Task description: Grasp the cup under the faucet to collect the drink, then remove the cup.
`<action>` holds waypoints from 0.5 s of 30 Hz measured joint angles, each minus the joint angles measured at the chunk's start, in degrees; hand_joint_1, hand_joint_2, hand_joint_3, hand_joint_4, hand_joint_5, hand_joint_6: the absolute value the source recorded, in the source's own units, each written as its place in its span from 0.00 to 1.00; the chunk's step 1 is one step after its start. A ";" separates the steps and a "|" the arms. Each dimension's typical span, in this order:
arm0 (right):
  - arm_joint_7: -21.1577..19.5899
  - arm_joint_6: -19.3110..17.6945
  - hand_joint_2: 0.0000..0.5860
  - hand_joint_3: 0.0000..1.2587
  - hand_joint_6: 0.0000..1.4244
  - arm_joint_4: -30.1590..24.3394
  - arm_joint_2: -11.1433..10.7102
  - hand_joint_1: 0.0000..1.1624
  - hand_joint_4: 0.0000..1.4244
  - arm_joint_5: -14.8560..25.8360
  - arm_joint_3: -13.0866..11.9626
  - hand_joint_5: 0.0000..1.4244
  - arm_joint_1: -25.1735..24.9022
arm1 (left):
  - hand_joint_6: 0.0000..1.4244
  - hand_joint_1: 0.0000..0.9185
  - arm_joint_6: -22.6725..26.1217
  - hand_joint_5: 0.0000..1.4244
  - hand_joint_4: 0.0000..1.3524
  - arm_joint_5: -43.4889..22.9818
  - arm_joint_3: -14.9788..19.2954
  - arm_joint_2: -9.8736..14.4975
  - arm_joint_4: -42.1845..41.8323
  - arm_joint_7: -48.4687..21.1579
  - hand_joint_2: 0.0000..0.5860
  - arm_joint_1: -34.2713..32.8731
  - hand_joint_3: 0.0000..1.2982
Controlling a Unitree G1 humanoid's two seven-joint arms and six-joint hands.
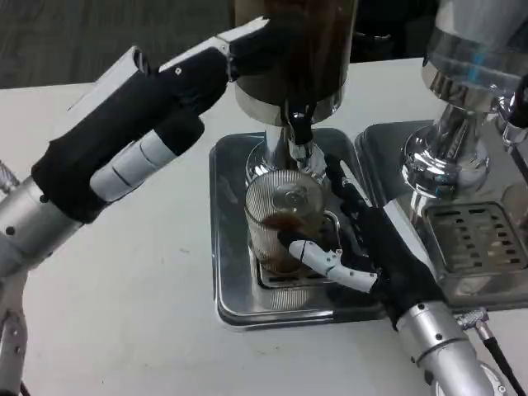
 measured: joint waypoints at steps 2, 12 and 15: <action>0.01 -0.23 0.39 0.00 0.00 0.02 -0.13 0.60 0.00 0.02 0.00 0.00 -0.01 | 0.08 0.00 0.01 0.08 0.07 0.01 0.95 0.36 -0.11 0.18 0.29 2.84 0.15; 0.05 -0.73 0.35 0.00 0.00 0.43 -0.72 0.61 0.00 -0.22 0.28 0.00 -0.01 | 0.09 0.00 0.18 0.09 0.08 0.14 4.38 1.32 -0.26 1.58 0.29 10.16 0.16; 0.04 -0.73 0.35 0.00 0.00 0.79 -0.78 0.62 0.00 -0.57 0.37 0.00 -0.01 | 0.09 0.00 0.18 0.09 0.09 0.29 4.53 1.68 -0.10 1.92 0.29 10.98 0.17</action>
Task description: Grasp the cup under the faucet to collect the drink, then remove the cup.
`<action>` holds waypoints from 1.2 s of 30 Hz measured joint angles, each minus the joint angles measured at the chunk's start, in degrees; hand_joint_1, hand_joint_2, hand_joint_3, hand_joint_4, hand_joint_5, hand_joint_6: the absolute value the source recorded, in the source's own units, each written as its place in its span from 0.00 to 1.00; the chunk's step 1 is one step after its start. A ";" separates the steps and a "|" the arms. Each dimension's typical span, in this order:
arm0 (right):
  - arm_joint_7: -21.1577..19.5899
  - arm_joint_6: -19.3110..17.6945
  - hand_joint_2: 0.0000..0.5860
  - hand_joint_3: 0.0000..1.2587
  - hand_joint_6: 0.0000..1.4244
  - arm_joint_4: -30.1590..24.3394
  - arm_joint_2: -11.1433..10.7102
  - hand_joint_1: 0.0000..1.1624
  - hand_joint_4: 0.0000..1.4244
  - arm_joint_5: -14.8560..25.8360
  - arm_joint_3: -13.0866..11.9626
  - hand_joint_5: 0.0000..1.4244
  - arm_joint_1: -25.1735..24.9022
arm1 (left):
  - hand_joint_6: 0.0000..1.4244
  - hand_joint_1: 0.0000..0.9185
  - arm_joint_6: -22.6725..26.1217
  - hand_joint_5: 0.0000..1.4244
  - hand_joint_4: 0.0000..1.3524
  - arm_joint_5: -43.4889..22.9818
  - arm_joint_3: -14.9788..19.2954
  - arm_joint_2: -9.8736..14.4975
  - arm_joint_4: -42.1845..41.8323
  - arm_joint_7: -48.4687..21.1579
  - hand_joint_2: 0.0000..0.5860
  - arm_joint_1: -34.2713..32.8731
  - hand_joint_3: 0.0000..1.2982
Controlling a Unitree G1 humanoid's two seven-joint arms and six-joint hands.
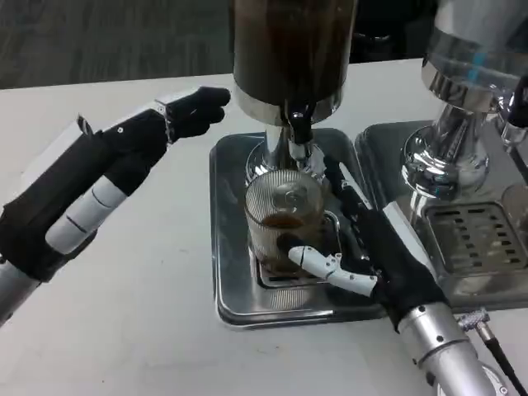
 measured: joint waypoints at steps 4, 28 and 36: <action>-0.12 0.03 0.34 0.00 0.00 0.24 0.14 0.62 0.00 -1.04 0.18 0.00 -0.01 | 0.09 0.00 0.00 0.09 0.09 0.14 0.12 0.25 0.93 0.61 0.29 0.06 0.17; -3.88 -3.54 0.32 0.00 0.00 11.81 3.25 0.63 0.00 -1.74 0.50 0.00 -5.92 | 0.10 0.00 0.03 0.12 0.15 2.20 0.20 0.60 2.81 2.13 0.31 2.26 0.22; -4.33 -9.30 0.31 0.00 0.00 19.10 3.87 0.62 0.00 -1.54 0.43 0.00 -9.08 | 0.11 0.00 0.20 0.16 0.19 2.25 0.45 1.14 3.64 2.40 0.31 2.70 0.24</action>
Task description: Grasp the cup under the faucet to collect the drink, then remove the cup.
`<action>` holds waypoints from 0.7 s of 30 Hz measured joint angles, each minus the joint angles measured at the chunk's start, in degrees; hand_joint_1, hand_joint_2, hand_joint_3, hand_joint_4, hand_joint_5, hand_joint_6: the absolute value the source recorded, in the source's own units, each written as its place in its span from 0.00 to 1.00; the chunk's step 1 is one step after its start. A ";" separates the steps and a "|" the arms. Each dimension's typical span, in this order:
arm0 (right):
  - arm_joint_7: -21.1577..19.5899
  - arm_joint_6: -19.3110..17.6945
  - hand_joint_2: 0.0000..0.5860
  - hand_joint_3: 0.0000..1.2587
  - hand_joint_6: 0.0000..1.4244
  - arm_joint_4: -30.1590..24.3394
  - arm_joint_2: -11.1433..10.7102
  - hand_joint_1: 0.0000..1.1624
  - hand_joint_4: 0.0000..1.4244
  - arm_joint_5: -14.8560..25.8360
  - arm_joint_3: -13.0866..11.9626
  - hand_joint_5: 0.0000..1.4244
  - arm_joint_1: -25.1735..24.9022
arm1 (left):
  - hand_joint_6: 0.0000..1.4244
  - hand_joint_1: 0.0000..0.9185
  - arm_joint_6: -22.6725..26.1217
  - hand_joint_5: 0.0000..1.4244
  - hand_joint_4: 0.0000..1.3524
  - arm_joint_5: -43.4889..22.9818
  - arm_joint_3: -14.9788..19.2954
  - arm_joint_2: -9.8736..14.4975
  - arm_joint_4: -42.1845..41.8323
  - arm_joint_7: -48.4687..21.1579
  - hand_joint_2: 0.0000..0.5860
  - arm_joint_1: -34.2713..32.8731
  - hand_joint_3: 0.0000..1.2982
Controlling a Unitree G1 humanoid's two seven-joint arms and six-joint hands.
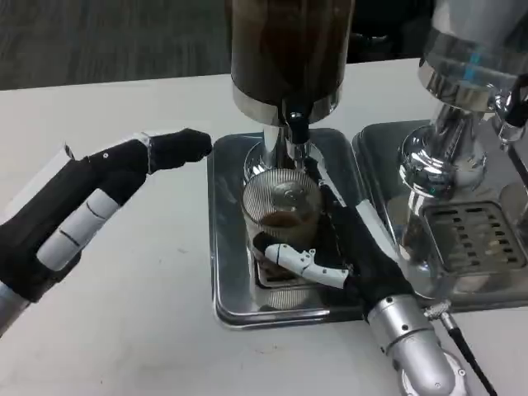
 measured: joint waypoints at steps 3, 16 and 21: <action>-0.48 -2.20 0.31 0.00 0.00 2.90 0.74 0.62 0.00 0.17 -0.18 0.00 -0.92 | 0.11 0.00 0.04 0.16 0.20 0.00 0.06 0.30 0.40 0.01 0.31 0.00 0.25; -5.00 -10.97 0.32 0.04 0.00 13.53 3.10 0.64 0.02 0.37 -0.73 0.01 -3.77 | 0.15 0.00 0.14 0.21 0.26 0.05 0.01 1.51 1.69 0.00 0.29 0.00 0.27; -6.27 -13.85 0.32 0.10 0.05 17.44 3.43 0.67 0.10 0.12 -0.75 0.09 -5.03 | 0.15 0.00 0.14 0.21 0.26 0.09 -0.03 1.68 2.11 0.00 0.29 -0.03 0.27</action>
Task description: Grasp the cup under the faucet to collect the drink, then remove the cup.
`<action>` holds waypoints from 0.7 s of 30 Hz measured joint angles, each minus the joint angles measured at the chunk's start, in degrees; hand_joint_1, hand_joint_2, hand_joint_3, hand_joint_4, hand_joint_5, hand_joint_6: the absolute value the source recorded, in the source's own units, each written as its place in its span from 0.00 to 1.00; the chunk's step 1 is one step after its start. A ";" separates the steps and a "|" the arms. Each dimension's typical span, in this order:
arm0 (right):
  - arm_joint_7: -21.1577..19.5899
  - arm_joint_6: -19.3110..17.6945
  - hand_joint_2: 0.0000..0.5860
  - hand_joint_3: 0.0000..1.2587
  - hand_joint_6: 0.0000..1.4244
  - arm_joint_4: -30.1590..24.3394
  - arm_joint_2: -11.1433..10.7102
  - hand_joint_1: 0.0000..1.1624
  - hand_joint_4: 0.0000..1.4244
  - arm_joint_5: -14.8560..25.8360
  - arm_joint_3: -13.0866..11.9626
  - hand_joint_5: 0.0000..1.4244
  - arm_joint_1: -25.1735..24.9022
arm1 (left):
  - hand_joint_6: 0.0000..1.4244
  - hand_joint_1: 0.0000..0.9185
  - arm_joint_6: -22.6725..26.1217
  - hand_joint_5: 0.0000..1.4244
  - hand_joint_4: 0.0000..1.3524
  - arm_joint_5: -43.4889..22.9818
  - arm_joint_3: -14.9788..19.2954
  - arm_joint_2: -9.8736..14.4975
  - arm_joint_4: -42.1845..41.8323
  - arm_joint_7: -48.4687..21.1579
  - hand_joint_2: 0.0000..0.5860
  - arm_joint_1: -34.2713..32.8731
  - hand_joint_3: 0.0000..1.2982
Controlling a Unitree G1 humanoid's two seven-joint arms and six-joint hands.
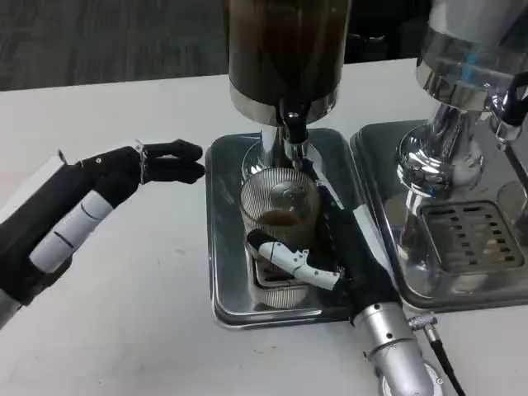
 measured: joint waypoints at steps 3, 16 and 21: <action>-1.80 -1.35 0.32 0.14 0.14 1.88 0.18 0.68 0.14 -0.38 -0.03 0.16 -0.82 | 0.16 0.00 0.00 0.22 0.26 0.02 -0.10 0.18 0.12 0.00 0.29 -0.12 0.27; -15.04 -1.73 0.32 0.36 0.67 1.87 0.24 0.74 0.39 -7.32 1.36 0.51 -0.28 | 0.18 0.00 0.00 0.23 0.27 0.14 -0.62 0.30 1.06 -0.01 0.31 -0.72 0.27; -19.76 -2.27 0.33 0.44 0.80 1.55 0.19 0.76 0.47 -9.61 1.81 0.61 0.55 | 0.19 0.00 0.00 0.23 0.27 0.15 -0.66 0.31 1.21 0.00 0.31 -0.72 0.27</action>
